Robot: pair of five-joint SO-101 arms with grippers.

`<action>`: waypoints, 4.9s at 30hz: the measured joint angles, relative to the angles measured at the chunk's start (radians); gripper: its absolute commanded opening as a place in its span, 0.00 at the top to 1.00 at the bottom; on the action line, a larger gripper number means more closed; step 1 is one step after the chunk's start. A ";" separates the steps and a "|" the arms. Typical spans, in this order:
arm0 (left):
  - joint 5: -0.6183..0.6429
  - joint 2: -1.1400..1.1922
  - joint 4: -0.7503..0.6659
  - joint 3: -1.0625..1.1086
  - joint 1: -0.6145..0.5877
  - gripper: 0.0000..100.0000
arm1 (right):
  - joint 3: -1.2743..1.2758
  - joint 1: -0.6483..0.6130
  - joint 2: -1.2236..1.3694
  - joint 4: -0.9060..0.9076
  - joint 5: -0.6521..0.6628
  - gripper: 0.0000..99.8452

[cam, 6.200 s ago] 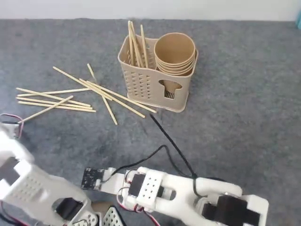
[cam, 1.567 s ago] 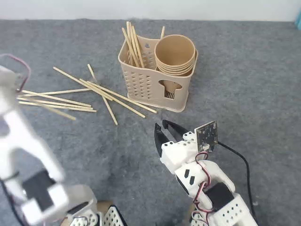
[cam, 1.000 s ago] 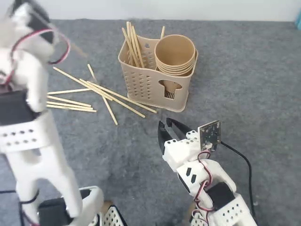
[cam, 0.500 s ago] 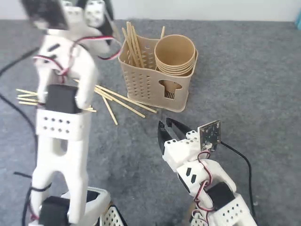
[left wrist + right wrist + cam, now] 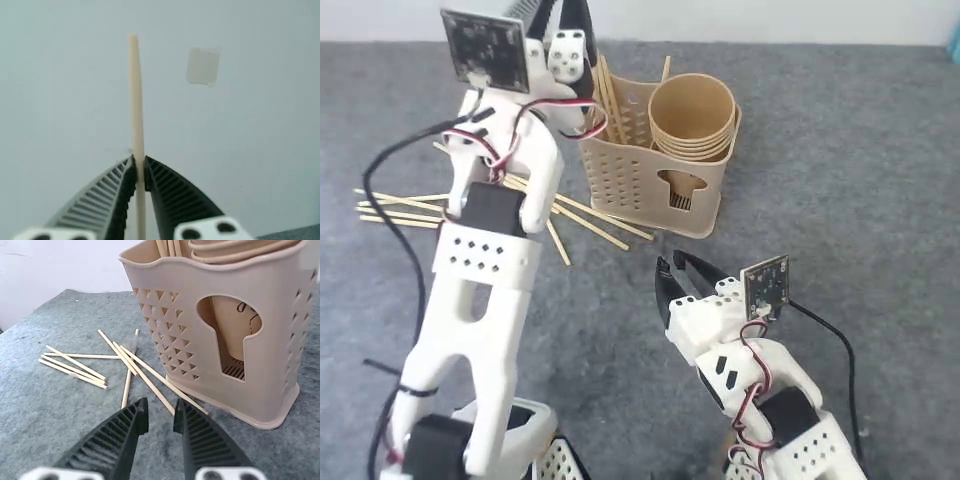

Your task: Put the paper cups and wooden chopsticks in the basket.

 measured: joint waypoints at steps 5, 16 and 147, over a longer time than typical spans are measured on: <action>-0.003 0.084 -0.020 0.000 0.008 0.99 | 0.000 0.000 0.000 0.000 0.000 0.91; 0.066 0.117 -0.015 0.000 0.009 0.80 | 0.000 0.000 0.000 0.000 0.000 0.91; 0.117 1.220 1.514 -1.898 -1.102 0.99 | -0.976 -0.204 1.708 -0.144 0.118 0.90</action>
